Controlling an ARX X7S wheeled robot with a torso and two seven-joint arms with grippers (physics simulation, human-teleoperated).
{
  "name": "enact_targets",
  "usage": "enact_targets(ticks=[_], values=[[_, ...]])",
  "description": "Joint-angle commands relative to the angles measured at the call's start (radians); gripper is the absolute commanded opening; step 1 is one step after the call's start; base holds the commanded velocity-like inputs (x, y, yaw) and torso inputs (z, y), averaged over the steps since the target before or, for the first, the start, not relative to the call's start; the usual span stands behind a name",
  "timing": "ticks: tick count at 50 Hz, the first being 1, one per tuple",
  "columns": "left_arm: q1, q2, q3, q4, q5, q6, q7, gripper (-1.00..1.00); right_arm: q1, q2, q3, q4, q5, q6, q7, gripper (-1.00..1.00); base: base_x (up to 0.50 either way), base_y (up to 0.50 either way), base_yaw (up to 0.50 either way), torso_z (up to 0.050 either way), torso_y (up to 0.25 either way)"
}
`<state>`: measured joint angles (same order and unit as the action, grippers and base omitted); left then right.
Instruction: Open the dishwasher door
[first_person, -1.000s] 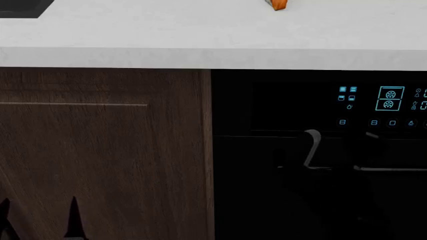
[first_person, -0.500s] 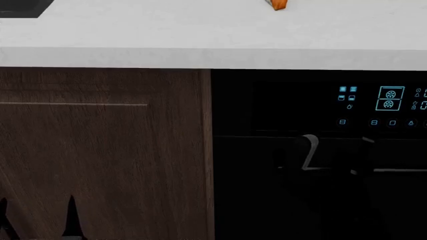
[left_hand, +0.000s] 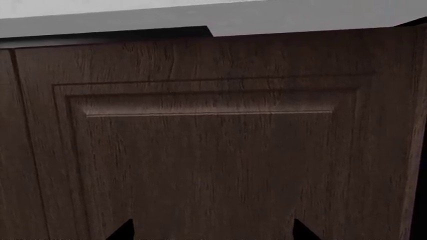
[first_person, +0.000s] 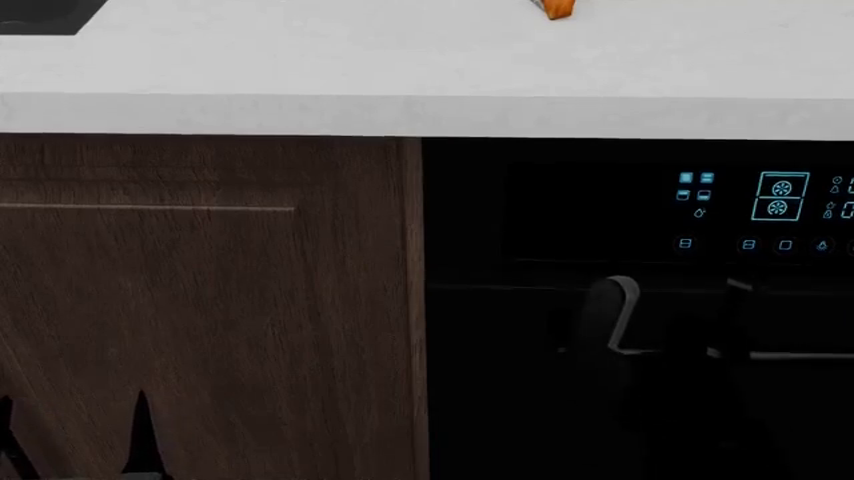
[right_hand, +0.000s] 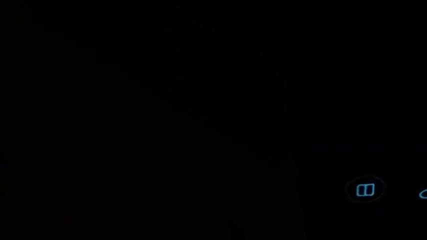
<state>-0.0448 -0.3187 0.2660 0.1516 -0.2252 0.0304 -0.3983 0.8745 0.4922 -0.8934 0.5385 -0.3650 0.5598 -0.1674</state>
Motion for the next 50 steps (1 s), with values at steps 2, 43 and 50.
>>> enact_targets(ticks=[2, 43, 50], values=[[0.001, -0.001, 0.003, -0.005, -0.004, 0.008, 0.0, 1.0, -0.003, 0.055, -0.011, -0.128, -0.012, 0.063, -0.083, -1.0, 0.0, 0.0, 0.0, 0.0, 0.0], [-0.003, -0.009, 0.017, 0.012, -0.011, 0.002, -0.009, 1.0, -0.104, 0.237, -0.05, -0.488, 0.025, 0.182, -0.332, -1.0, 0.0, 0.0, 0.0, 0.0, 0.001], [0.0, -0.013, 0.017, 0.025, -0.015, -0.006, -0.013, 1.0, -0.135, 0.273, -0.046, -0.57, 0.042, 0.205, -0.363, -1.0, 0.0, 0.0, 0.0, 0.001, 0.001]])
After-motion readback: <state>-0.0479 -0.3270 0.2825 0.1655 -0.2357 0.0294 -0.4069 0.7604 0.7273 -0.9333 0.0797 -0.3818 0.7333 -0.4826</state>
